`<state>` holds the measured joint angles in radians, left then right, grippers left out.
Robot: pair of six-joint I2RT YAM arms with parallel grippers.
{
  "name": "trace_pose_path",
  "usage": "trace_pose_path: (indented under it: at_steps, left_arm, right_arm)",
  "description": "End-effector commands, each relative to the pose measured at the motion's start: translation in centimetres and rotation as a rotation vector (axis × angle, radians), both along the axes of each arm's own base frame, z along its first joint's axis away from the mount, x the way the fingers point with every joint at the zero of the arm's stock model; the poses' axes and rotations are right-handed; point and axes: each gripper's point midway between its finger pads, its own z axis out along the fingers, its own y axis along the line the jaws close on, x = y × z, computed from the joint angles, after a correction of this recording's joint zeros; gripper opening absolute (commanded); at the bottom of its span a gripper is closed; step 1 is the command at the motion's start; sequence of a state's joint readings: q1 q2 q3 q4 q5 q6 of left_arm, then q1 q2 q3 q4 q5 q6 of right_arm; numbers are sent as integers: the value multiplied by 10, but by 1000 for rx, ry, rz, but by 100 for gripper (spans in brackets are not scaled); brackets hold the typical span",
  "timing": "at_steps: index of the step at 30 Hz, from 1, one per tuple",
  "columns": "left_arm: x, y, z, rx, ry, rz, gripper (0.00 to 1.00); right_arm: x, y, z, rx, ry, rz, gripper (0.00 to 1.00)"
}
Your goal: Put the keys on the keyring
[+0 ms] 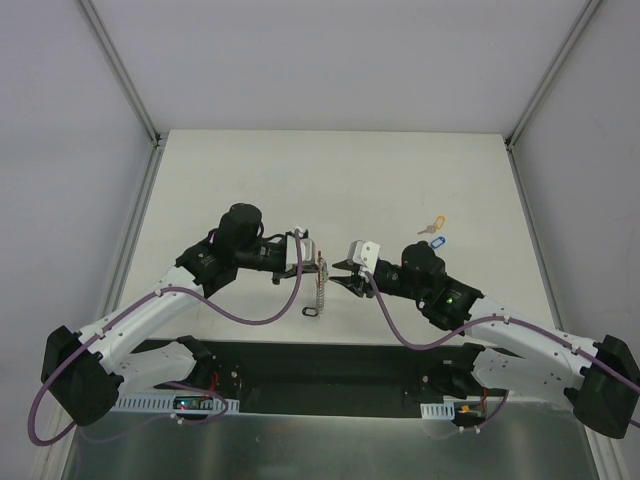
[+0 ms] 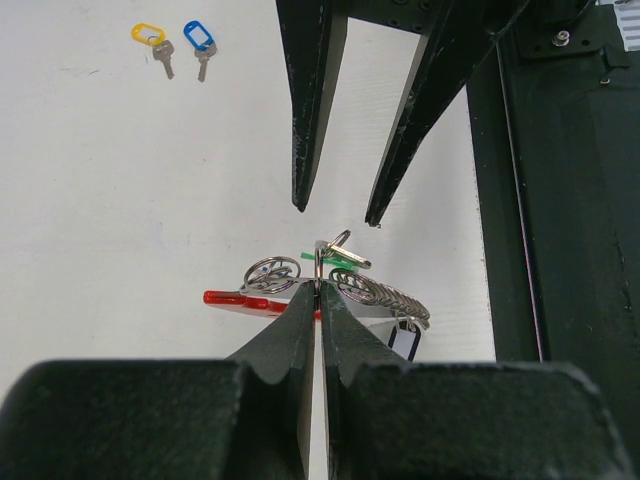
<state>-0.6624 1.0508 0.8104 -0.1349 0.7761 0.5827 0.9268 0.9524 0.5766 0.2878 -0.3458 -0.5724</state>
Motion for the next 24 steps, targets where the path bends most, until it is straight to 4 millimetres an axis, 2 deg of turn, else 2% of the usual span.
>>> trace_pose_path:
  at_steps: [1, 7, 12, 19, 22, 24]
  left_arm:
    - [3, -6, 22, -62, -45, 6, 0]
    - [5, -8, 22, -65, -37, 19, 0]
    - [6, -8, 21, -67, -28, 29, 0]
    - [7, -8, 23, -74, -28, 35, 0]
    - [9, -8, 23, -76, -23, 49, 0]
    - [12, -9, 23, -77, -21, 65, 0]
  right_arm:
    - [0, 8, 27, 81, -26, 26, 34]
    - [-1, 13, 28, 98, -18, 39, 38]
    - [2, 17, 27, 104, -12, 39, 36]
    - [3, 20, 27, 103, -9, 45, 9]
    - [1, 21, 27, 102, -8, 54, 1]
    - [1, 22, 26, 100, -6, 57, 1]
